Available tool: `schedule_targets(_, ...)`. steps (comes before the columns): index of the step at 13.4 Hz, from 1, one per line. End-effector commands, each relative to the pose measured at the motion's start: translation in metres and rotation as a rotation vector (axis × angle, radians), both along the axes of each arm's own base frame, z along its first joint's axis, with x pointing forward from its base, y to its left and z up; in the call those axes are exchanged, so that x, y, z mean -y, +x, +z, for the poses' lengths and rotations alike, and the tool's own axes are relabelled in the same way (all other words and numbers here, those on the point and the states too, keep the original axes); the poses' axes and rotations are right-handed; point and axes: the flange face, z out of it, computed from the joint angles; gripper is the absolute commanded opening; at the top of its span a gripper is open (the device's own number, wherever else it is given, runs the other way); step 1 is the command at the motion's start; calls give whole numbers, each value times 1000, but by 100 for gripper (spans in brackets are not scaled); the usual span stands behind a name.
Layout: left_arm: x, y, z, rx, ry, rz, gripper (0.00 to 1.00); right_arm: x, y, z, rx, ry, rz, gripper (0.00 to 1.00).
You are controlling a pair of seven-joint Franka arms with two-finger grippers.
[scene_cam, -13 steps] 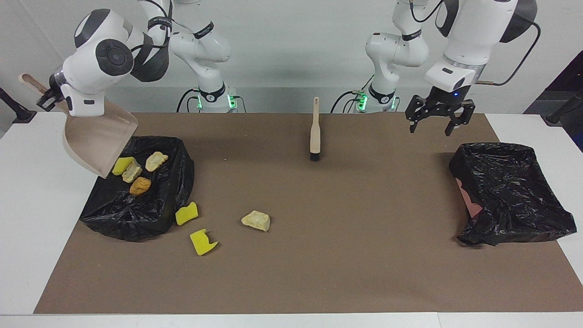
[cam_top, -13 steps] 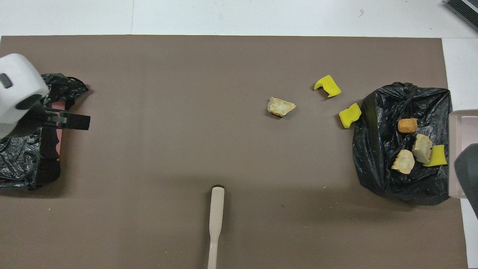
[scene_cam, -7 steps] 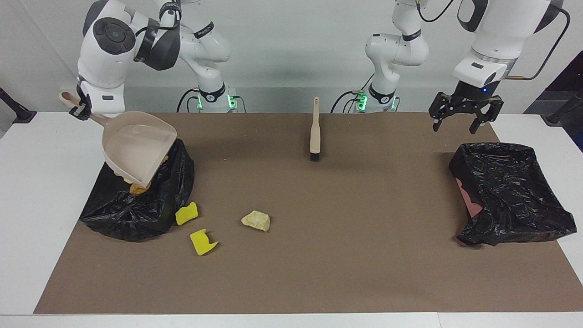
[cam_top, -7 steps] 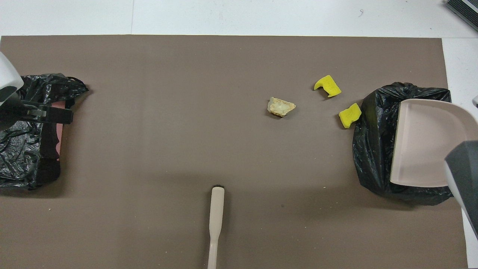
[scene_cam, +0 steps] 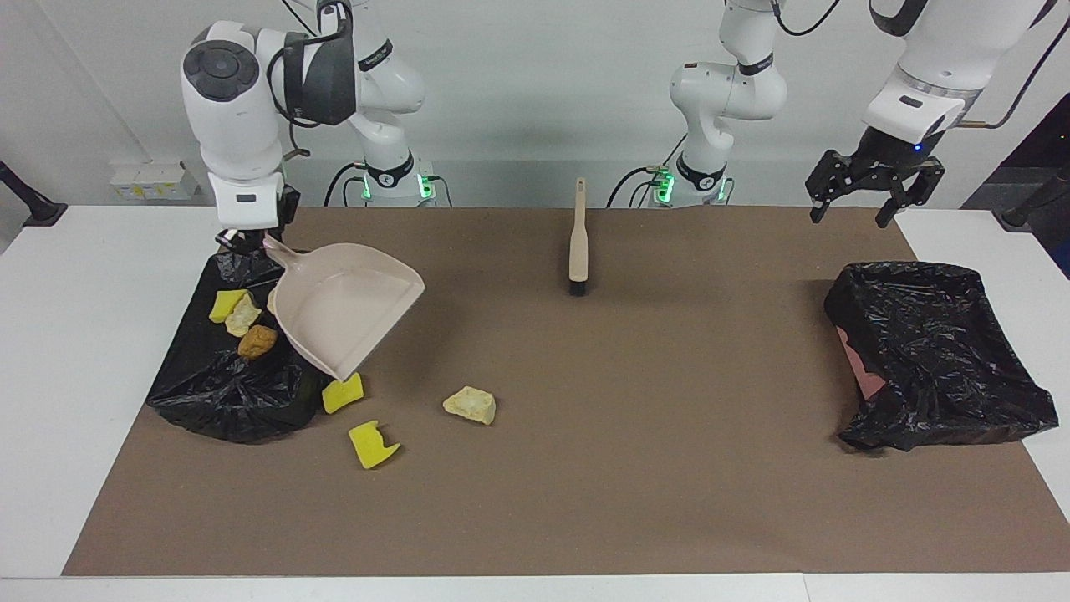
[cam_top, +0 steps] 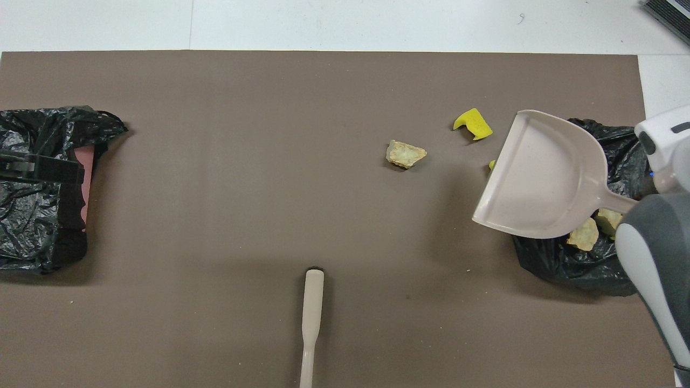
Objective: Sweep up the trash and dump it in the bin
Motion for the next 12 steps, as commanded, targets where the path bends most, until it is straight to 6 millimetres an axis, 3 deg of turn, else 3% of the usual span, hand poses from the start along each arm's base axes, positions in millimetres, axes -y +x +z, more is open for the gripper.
schedule_targets(1,-18,4,9,-11,11,-76,100,-31,11,-30,23,54,-177,0)
schedule_targets(3,-34,4,9,-17,12,-69,100,-61,19,-51,39,108,-346,0)
schedule_targets(4,-34,4,10,-17,13,-70,100,-89,21,-58,56,117,-397,0)
schedule_targets(9,-34,3,11,-12,14,-72,100,-192,21,-70,109,213,-774,0)
schedule_targets(10,-33,2,13,-6,15,-73,100,-221,26,-74,120,222,-812,0)
schedule_targets(12,-33,1,16,3,16,-74,100,-257,37,-79,125,225,-924,0)
